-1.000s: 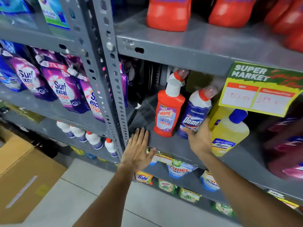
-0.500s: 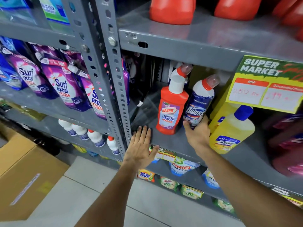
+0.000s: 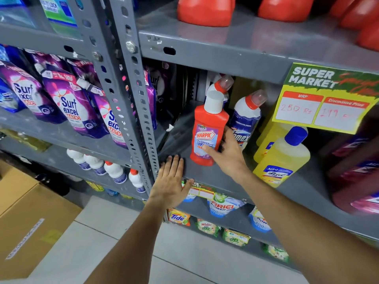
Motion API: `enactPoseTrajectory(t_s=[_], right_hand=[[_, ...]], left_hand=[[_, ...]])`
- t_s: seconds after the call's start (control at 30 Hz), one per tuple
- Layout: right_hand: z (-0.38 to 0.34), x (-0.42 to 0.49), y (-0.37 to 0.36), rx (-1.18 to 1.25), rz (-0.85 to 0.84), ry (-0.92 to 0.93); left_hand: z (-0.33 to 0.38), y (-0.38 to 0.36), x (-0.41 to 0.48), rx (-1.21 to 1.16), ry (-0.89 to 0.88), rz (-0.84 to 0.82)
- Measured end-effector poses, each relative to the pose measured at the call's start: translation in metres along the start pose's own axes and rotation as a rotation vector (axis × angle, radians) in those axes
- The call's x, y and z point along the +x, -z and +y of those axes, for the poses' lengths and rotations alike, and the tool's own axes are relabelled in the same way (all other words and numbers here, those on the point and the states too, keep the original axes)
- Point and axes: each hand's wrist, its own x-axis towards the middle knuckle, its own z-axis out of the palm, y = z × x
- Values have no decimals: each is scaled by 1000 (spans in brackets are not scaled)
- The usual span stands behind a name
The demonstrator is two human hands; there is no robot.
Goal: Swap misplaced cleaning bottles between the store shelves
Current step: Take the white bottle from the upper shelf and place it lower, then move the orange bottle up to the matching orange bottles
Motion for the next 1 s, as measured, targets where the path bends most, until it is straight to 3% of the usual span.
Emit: enactPoseTrajectory(t_s=[0.4,0.67,1.0], right_hand=[[26,-71,36,-24,18,43],[-20,-139,70,18,-72,161],[-201,-165,134,118,-50,543]], left_hand=[[4,6,-2,77,-1,-20],[12,52,-67,70,-97,390],[78,207,-99,96,-80,732]])
